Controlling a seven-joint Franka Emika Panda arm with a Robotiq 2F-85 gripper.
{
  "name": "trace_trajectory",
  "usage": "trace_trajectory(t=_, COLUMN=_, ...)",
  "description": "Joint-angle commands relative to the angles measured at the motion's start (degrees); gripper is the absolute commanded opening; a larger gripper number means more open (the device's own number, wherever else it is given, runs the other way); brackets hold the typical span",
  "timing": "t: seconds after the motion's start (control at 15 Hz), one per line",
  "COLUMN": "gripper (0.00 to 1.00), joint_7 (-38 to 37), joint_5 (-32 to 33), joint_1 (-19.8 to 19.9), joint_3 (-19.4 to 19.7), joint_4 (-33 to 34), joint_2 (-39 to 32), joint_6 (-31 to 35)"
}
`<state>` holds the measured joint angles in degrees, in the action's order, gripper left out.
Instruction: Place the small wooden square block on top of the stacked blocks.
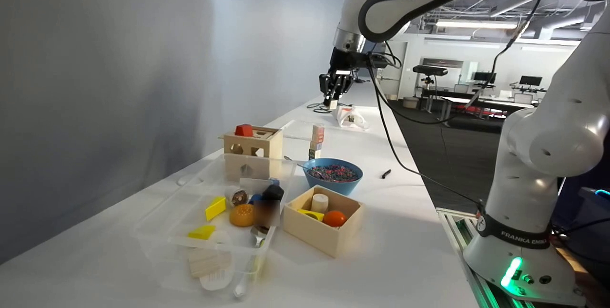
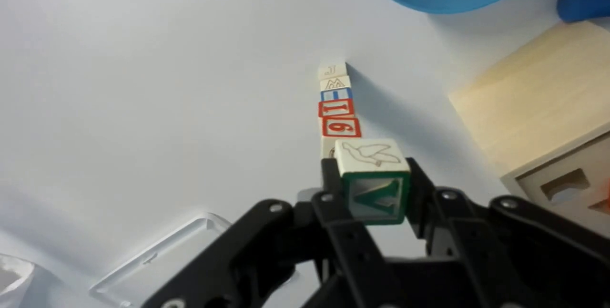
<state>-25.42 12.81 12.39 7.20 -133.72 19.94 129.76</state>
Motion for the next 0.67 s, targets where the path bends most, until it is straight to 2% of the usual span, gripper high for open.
trace_trajectory(t=0.0, gripper=0.09, joint_7=5.7, joint_5=-5.4, joint_1=1.8, joint_3=3.4, joint_4=1.7, joint_2=-0.8, joint_6=-1.5)
trace_trajectory(t=0.6, gripper=0.09, joint_7=11.4, joint_5=-7.6, joint_1=1.9, joint_3=5.0, joint_4=8.3, joint_2=-8.4, joint_6=-3.6)
